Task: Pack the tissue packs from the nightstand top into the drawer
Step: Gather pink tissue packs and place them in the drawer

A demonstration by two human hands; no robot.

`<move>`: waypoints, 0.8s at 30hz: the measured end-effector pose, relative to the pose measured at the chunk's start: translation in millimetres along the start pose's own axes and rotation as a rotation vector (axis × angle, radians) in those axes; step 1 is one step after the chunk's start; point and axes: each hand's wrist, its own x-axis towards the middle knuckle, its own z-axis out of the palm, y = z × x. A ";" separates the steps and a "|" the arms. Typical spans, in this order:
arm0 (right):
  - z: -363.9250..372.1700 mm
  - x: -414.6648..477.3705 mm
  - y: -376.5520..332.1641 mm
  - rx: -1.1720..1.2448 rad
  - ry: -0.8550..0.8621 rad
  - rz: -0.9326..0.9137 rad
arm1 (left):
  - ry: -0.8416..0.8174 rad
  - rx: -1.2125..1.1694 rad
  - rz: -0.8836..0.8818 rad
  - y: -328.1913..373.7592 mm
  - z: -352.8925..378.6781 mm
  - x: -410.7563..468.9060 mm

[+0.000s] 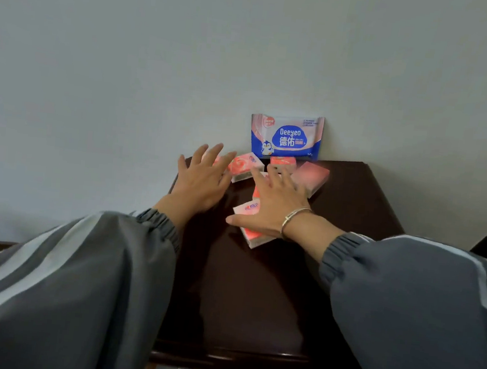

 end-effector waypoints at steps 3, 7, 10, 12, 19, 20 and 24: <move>9.9 5.0 -0.2 -0.011 -0.004 -0.018 | -0.165 -0.024 0.012 3.4 22.1 17.2; 10.0 3.4 4.8 -0.009 0.044 -0.061 | -0.138 -0.148 -0.016 5.7 34.9 17.3; 5.6 -4.1 9.2 0.044 -0.018 -0.082 | -0.149 -0.088 0.052 1.9 29.4 6.8; 2.5 -15.4 13.7 0.108 -0.082 -0.077 | -0.115 -0.181 0.008 1.9 22.8 -11.9; -3.7 -93.6 33.8 0.252 -0.102 -0.079 | -0.089 -0.120 -0.084 13.0 -6.7 -106.2; -3.3 -107.1 35.3 0.274 -0.082 -0.080 | -0.075 -0.108 -0.088 16.3 -9.4 -119.9; -0.8 -153.8 33.9 0.332 -0.047 -0.072 | -0.003 -0.143 -0.140 35.0 -17.3 -166.1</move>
